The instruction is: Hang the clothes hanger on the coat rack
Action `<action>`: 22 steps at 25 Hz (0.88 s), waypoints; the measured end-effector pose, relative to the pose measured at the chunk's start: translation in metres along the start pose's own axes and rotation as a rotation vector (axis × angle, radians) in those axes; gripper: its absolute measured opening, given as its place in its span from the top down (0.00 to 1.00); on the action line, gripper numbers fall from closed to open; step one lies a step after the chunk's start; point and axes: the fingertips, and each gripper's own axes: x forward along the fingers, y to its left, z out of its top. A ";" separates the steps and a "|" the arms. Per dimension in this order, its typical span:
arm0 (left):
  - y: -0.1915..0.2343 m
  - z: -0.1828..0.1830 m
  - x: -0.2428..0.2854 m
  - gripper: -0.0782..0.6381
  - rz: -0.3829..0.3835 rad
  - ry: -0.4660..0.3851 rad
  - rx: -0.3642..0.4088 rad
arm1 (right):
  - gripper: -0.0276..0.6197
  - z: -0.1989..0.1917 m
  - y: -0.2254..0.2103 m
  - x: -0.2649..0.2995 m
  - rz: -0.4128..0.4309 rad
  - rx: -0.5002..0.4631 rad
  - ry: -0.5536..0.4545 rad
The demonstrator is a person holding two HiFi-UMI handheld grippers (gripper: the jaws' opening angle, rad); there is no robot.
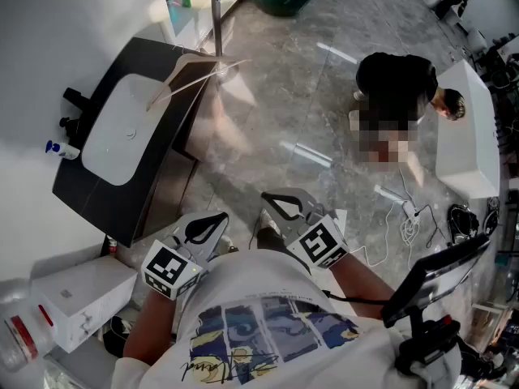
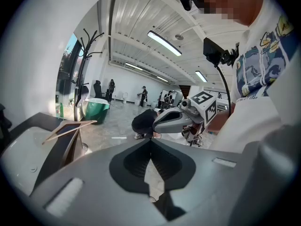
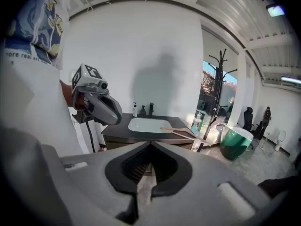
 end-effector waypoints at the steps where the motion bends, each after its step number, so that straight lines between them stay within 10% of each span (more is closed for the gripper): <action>1: 0.000 -0.003 -0.009 0.89 -0.006 0.000 0.002 | 0.96 0.003 0.010 0.003 -0.001 0.001 0.002; 11: 0.006 -0.028 -0.051 0.89 -0.037 -0.009 -0.020 | 0.96 0.019 0.055 0.017 -0.016 0.010 0.005; 22: 0.063 0.001 0.008 0.89 0.046 -0.003 -0.065 | 0.94 0.005 -0.027 0.034 0.031 0.045 -0.006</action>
